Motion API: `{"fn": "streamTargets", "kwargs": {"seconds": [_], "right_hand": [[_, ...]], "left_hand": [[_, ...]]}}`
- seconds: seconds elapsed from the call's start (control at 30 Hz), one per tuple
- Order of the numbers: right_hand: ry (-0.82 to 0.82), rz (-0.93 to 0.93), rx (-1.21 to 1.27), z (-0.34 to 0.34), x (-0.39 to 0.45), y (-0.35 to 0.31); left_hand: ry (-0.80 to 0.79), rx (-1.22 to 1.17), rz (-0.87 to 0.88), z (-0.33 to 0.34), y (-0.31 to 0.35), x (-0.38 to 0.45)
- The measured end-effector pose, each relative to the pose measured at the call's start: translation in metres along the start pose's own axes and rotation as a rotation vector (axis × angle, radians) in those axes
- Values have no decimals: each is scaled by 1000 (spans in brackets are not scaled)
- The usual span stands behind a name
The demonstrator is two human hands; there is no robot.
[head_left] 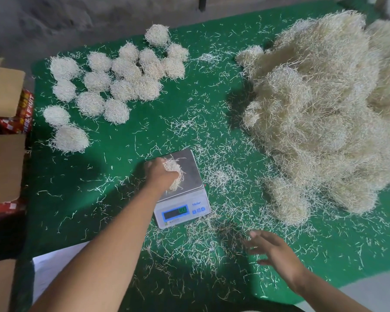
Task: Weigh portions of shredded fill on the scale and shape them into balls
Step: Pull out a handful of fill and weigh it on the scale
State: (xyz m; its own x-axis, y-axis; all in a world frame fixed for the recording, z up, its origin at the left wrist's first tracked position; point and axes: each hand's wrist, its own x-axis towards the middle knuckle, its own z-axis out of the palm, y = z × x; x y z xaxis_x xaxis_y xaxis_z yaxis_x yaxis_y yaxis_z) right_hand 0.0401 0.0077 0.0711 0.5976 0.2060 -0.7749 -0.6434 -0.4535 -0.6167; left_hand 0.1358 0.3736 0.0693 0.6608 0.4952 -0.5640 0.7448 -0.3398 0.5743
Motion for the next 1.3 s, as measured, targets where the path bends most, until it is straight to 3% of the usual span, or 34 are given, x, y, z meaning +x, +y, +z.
{"fn": "streamTargets", "kwargs": {"seconds": [0.2,0.6,0.97,1.3], "right_hand": [[-21,8,-2,0,3,-4],[-50,-48,-16,1,15,-11],[-31,11,-58,-10,13,21],[-25,3,-50,-8,7,21]], "left_hand": [[51,27,217,10,2,12],[248,-87,363,-17,-20,-13],[263,-170,374,-19,-61,-42],[256,-166,398,-16,-49,-44]]}}
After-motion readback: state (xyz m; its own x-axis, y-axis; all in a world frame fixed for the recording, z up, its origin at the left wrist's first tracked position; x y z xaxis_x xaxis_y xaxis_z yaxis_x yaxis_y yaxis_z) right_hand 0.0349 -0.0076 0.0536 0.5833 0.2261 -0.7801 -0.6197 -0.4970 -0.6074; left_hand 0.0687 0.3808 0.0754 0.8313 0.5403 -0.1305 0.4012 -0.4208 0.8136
